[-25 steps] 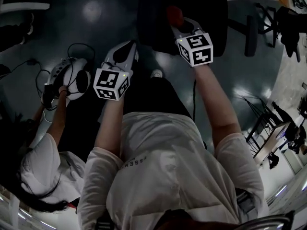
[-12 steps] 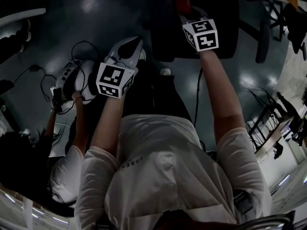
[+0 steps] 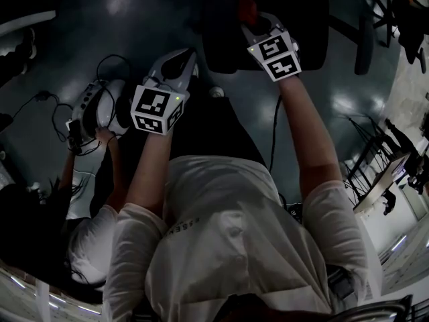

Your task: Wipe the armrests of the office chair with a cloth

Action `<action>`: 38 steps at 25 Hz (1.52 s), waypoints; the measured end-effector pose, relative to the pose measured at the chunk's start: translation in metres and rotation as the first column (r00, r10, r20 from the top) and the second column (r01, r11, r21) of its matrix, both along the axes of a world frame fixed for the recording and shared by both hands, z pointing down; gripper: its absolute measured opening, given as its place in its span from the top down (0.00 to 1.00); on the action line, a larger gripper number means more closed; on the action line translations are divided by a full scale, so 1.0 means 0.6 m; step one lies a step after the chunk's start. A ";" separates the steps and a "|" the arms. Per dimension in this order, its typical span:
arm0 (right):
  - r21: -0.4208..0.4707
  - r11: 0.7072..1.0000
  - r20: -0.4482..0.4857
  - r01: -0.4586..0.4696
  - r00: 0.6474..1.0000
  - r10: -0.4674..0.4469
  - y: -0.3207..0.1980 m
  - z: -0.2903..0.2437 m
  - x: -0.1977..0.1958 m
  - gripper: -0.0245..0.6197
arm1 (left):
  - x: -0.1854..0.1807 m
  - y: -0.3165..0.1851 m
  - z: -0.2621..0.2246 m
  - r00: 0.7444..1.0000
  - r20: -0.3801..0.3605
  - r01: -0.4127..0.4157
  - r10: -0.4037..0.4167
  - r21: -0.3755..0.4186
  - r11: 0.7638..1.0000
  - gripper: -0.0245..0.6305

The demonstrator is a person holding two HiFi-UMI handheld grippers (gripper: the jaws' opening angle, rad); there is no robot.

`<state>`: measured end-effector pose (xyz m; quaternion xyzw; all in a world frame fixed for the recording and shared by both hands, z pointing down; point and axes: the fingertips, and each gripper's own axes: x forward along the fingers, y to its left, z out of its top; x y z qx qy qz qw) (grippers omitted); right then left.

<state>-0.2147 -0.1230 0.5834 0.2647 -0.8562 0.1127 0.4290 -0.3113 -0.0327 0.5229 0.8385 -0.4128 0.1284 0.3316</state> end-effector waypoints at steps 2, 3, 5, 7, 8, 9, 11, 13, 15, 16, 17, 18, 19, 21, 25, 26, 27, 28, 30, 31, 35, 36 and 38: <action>-0.006 1.000 0.004 0.007 1.000 -0.007 0.027 0.000 0.000 0.88 | 0.007 0.020 0.000 1.000 -0.001 -0.002 0.002 -0.005 1.000 0.94; -0.007 1.000 0.006 0.011 1.000 -0.011 0.041 -0.001 0.001 0.88 | 0.010 0.029 0.000 1.000 0.000 -0.003 0.003 -0.007 1.000 0.94; -0.012 1.000 0.010 0.018 1.000 -0.018 0.071 -0.001 0.006 0.88 | 0.018 0.047 0.001 1.000 0.001 0.002 -0.002 -0.010 1.000 0.94; -0.020 0.999 0.002 0.027 1.000 -0.027 0.104 0.000 0.015 0.88 | 0.029 0.069 0.000 1.000 -0.004 0.010 -0.010 -0.012 1.000 0.94; -0.022 0.999 -0.006 0.031 1.000 -0.031 0.120 0.002 0.019 0.88 | 0.034 0.080 0.000 1.000 -0.005 0.013 -0.013 -0.012 1.000 0.94; -0.023 0.999 -0.011 0.034 0.999 -0.034 0.133 0.003 0.022 0.88 | 0.037 0.089 0.000 1.000 -0.005 0.015 -0.015 -0.010 1.000 0.94; -0.026 0.999 -0.009 0.039 0.999 -0.039 0.158 0.005 0.023 0.88 | 0.041 0.105 -0.002 1.000 -0.004 0.024 -0.024 -0.001 1.000 0.94; -0.031 0.999 -0.004 0.044 0.999 -0.044 0.183 0.007 0.025 0.88 | 0.046 0.120 -0.004 0.999 -0.003 0.037 -0.037 0.007 0.999 0.94; -0.038 0.998 -0.003 0.049 0.999 -0.049 0.206 0.006 0.029 0.88 | 0.052 0.136 -0.007 0.999 -0.005 0.053 -0.053 0.012 0.999 0.94; -0.043 0.998 -0.003 0.050 0.999 -0.050 0.217 0.006 0.030 0.88 | 0.055 0.145 -0.008 0.998 -0.007 0.062 -0.062 0.014 0.998 0.94; -0.049 0.998 -0.002 0.049 0.999 -0.049 0.227 0.006 0.030 0.88 | 0.057 0.154 -0.009 0.997 -0.009 0.071 -0.071 0.015 0.997 0.94; -0.056 0.998 -0.001 0.042 0.999 -0.042 0.237 0.005 0.029 0.88 | 0.059 0.164 -0.011 0.997 -0.010 0.079 -0.079 0.015 0.997 0.94; -0.065 0.997 0.003 0.030 1.000 -0.030 0.248 0.004 0.028 0.88 | 0.060 0.175 -0.011 0.996 -0.011 0.088 -0.088 0.013 0.996 0.94; -0.086 0.996 0.018 -0.010 1.000 0.012 0.267 0.002 0.023 0.88 | 0.062 0.199 -0.012 0.994 -0.013 0.106 -0.106 0.006 0.994 0.94; -0.148 0.982 0.070 -0.116 0.989 0.128 0.294 0.007 0.005 0.88 | 0.058 0.234 -0.007 0.990 -0.010 0.144 -0.144 -0.007 0.990 0.94; -0.162 0.977 0.081 -0.136 0.985 0.151 0.299 0.009 -0.001 0.88 | 0.056 0.240 -0.007 0.988 -0.008 0.153 -0.153 -0.006 0.988 0.94; -0.171 0.973 0.092 -0.154 0.981 0.171 0.302 0.009 -0.007 0.88 | 0.053 0.246 -0.007 0.986 -0.005 0.164 -0.164 -0.005 0.986 0.94; -0.176 0.970 0.100 -0.168 0.977 0.188 0.303 0.008 -0.013 0.88 | 0.051 0.250 -0.007 0.984 -0.001 0.176 -0.176 -0.002 0.984 0.94; -0.174 0.969 0.111 -0.176 0.974 0.197 0.303 0.005 -0.028 0.88 | 0.044 0.257 -0.008 0.980 0.008 0.198 -0.198 0.003 0.980 0.94; -0.170 0.971 0.117 -0.170 0.975 0.191 0.303 0.003 -0.038 0.88 | 0.039 0.260 -0.008 0.978 0.013 0.207 -0.207 0.006 0.978 0.94; -0.183 0.975 0.156 -0.123 0.976 0.152 0.306 -0.010 -0.083 0.88 | 0.016 0.270 -0.017 0.971 0.027 0.239 -0.239 0.010 0.971 0.94; -0.192 0.975 0.171 -0.107 0.975 0.141 0.306 -0.014 -0.093 0.88 | 0.012 0.270 -0.019 0.969 0.031 0.246 -0.246 0.010 0.969 0.94; -0.207 0.976 0.206 -0.073 0.972 0.117 0.306 -0.026 -0.111 0.88 | 0.004 0.267 -0.022 0.966 0.037 0.256 -0.257 0.013 0.966 0.94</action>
